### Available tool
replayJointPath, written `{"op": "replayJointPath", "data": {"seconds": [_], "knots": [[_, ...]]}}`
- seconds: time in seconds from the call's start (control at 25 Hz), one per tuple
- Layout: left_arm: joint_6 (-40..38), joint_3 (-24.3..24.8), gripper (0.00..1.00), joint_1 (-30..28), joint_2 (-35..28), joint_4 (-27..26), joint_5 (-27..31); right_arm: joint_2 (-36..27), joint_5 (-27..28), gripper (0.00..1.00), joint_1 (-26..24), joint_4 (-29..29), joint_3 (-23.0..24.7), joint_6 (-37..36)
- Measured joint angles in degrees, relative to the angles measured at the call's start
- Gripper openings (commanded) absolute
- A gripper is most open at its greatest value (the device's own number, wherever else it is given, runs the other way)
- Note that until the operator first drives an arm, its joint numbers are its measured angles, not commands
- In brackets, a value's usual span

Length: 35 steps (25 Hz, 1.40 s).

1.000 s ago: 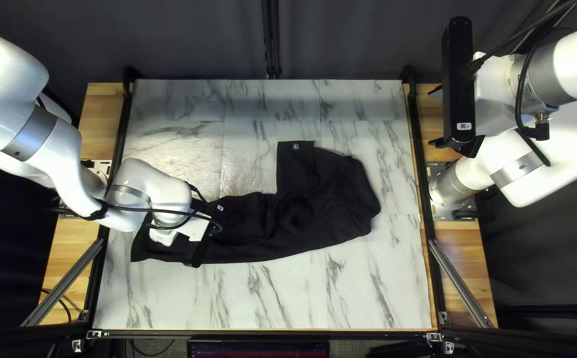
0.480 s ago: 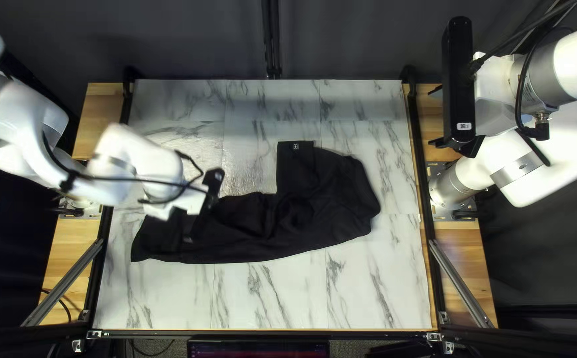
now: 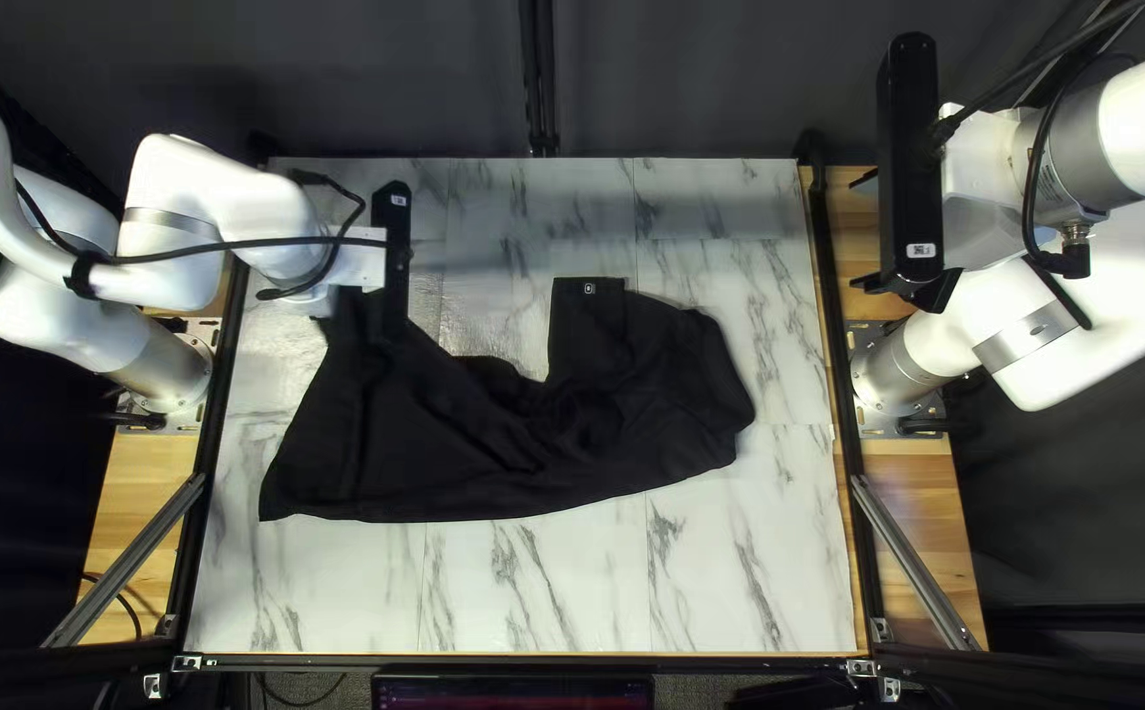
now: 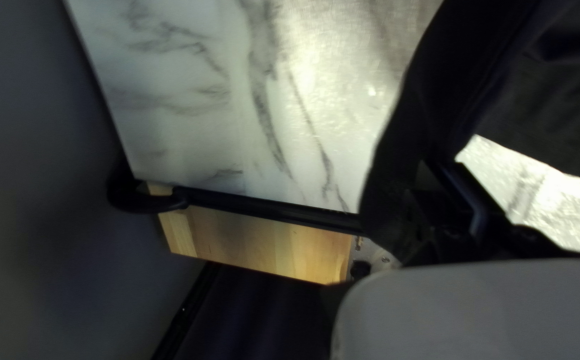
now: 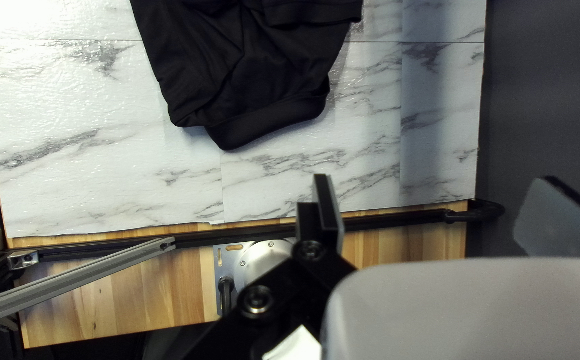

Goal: Fold t-shirt

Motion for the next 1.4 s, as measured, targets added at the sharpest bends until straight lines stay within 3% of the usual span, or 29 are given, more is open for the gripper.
{"op": "replayJointPath", "data": {"seconds": [0.2,0.48,0.56,0.88,1.2,1.4], "knots": [[1.51,0.91,0.00,2.09,-1.12,-0.07,-0.12,0.00,0.00,1.00,0.00,0.00,0.00,0.00],[11.58,4.89,0.00,19.44,-6.19,1.92,-2.25,0.00,0.00,1.00,0.00,0.00,0.00,0.00],[12.48,5.08,0.00,22.12,-6.28,2.47,-2.66,0.00,0.00,1.00,0.00,0.00,0.00,0.00],[8.15,5.37,0.00,22.54,-1.69,3.92,-4.31,0.00,0.00,1.00,0.00,0.00,0.00,0.00],[7.98,5.61,0.00,22.77,-1.55,3.79,-4.76,0.00,0.00,1.00,0.00,0.00,0.00,0.00],[8.54,6.82,0.00,26.93,-0.68,4.61,-8.25,0.00,0.00,1.00,0.00,0.00,0.00,0.00]]}}
